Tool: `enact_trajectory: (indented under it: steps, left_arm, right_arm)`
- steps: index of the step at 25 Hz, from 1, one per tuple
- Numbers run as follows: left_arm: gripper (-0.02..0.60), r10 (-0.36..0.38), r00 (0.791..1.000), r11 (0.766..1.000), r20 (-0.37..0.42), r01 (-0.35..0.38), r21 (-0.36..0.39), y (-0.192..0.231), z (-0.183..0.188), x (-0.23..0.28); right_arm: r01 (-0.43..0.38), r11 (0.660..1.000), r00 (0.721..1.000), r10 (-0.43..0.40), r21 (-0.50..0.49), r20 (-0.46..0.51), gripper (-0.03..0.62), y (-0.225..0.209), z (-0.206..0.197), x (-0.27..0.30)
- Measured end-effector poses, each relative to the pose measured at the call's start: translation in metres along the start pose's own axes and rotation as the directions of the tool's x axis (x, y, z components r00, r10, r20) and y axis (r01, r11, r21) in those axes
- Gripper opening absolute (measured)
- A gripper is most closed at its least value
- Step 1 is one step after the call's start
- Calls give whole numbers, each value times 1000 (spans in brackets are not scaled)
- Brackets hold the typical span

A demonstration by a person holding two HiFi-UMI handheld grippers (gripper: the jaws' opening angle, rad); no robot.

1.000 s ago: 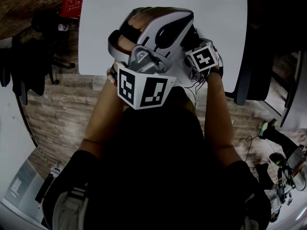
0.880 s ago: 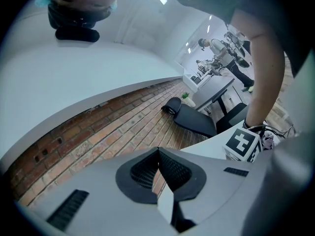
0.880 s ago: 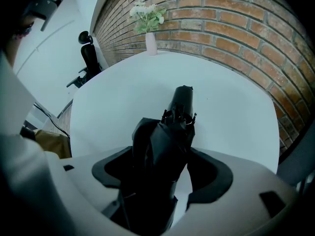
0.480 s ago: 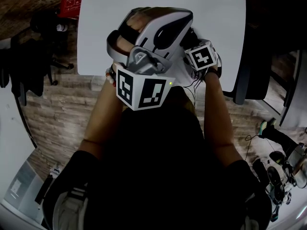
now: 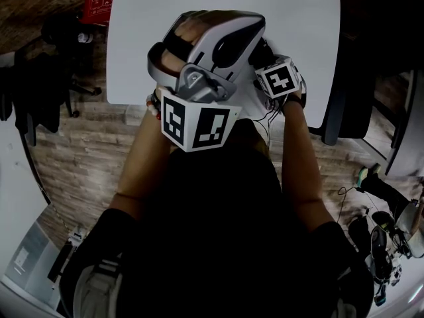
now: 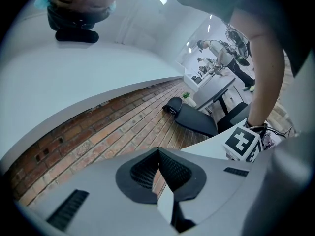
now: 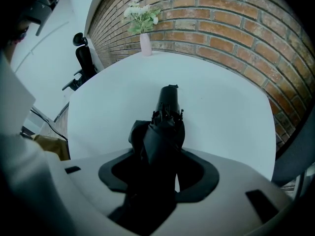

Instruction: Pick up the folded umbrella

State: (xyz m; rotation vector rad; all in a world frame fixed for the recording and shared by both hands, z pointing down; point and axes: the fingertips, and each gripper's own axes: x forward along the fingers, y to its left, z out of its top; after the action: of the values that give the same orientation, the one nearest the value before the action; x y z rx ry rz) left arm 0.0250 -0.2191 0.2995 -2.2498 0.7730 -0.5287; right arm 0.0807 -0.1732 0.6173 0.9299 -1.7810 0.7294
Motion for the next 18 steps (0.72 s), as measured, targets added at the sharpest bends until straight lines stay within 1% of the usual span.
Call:
enact_trajectory:
  steps: [1,3,6,9,18]
  left_arm:
    - [12,-2,1000,1000,-9,2,0,0,-2,0]
    - [12,-1,1000,1000,-21,1,-2,1,-5,1]
    - [12,12,1000,1000,-29,-12,-14,4,-6,3]
    - [12,19,999,1000,-32,-20,-16,7,-6,6]
    - [12,5,999,1000,-31,-6,-19,4,-1,9]
  right_arm:
    - [-6,1000,1000,6,-10,-1,232,1,0,0]
    - [-13,998,1000,12,-61,-11,224,5,-2,-2]
    - [7,990,1000,-8,-140,-5,218,10,-2,-7]
    - [27,981,1000,-24,-193,19,218,18,2,-9]
    - [92,975,991,-70,-204,113,218,9,16,-29]
